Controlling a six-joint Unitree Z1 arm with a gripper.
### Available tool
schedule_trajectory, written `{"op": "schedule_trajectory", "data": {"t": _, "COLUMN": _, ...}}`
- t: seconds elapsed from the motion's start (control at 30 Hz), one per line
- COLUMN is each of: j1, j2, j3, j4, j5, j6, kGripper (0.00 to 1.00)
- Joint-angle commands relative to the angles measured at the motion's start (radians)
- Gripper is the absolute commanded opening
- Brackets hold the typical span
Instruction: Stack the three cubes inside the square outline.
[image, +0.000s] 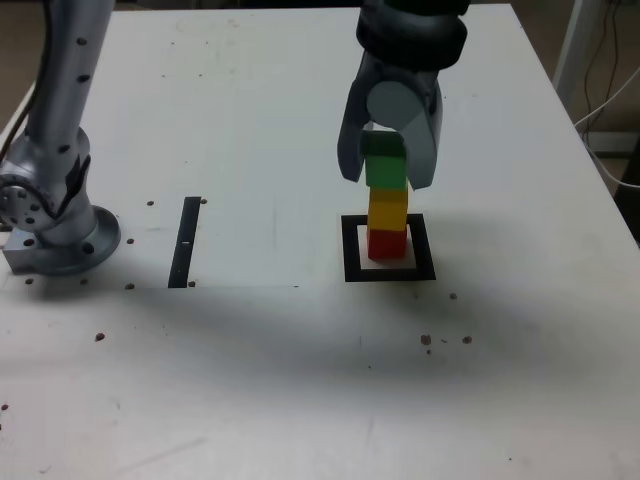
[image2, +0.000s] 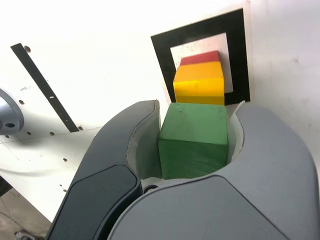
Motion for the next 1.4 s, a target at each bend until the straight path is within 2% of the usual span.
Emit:
{"op": "schedule_trajectory", "data": {"t": 0.0, "j1": 0.003, "j2": 0.007, "j3": -0.003, "j4": 0.005, "j5": -0.002, "j6": 0.004, "kGripper": 0.26}}
{"op": "schedule_trajectory", "data": {"t": 0.5, "j1": 0.014, "j2": 0.039, "j3": -0.013, "j4": 0.003, "j5": -0.013, "j6": 0.016, "kGripper": 0.27}}
{"op": "schedule_trajectory", "data": {"t": 0.57, "j1": 0.015, "j2": 0.04, "j3": -0.013, "j4": 0.002, "j5": -0.013, "j6": 0.017, "kGripper": 0.38}}
{"op": "schedule_trajectory", "data": {"t": 0.73, "j1": 0.018, "j2": 0.042, "j3": -0.009, "j4": 0.002, "j5": -0.014, "j6": 0.02, "kGripper": 0.9}}
{"op": "schedule_trajectory", "data": {"t": 0.8, "j1": 0.019, "j2": 0.042, "j3": -0.006, "j4": 0.002, "j5": -0.014, "j6": 0.02, "kGripper": 0.99}}
{"op": "schedule_trajectory", "data": {"t": 1.17, "j1": 0.02, "j2": 0.038, "j3": -0.001, "j4": 0.002, "j5": -0.014, "j6": 0.02, "kGripper": 1.0}}
{"op": "schedule_trajectory", "data": {"t": 1.37, "j1": 0.02, "j2": -0.006, "j3": 0.007, "j4": 0.003, "j5": 0.014, "j6": 0.014, "kGripper": 1.0}}
